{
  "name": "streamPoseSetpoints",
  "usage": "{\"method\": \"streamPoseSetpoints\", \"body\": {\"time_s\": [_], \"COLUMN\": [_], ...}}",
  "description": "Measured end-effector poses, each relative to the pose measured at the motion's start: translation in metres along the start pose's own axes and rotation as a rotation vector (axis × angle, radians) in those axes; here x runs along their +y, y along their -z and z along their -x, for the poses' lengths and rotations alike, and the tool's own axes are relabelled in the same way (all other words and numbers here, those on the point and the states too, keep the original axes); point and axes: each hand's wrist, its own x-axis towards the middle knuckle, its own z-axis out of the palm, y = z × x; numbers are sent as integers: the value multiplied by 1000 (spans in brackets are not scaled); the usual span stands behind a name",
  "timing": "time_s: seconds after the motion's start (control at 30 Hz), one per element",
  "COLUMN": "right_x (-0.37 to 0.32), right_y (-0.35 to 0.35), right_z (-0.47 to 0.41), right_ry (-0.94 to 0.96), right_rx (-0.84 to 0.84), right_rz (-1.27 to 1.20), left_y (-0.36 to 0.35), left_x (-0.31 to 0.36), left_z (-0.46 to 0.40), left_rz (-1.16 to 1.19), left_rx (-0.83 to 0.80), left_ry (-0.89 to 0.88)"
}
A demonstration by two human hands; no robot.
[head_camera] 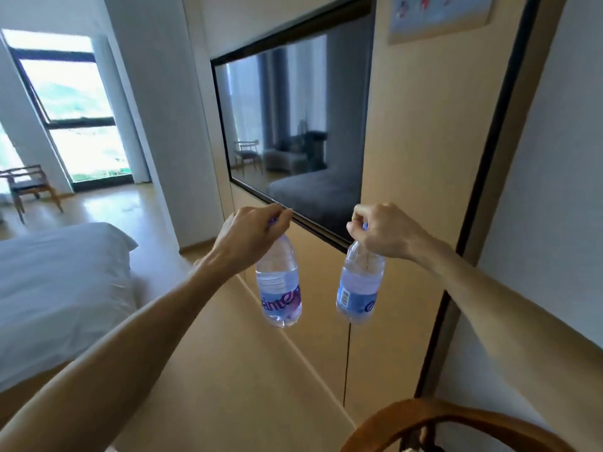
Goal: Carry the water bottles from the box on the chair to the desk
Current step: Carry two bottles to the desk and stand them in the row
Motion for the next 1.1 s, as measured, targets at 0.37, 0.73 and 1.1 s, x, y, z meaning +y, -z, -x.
{"method": "streamPoseSetpoints", "body": {"time_s": [0.37,0.73,1.1], "right_x": [-131,-193,-234], "right_y": [-43,-133,-219], "right_z": [-197,-387,-599], "right_ry": [144,313,467], "right_rx": [166,139,113], "right_rz": [-131,-165,-247], "left_y": [117,136,140], "left_x": [-185,-339,-495], "left_z": [-80,-137,-228], "left_rz": [-195,-393,-471], "left_rx": [121,198,269], "left_ry": [203,230,377]}}
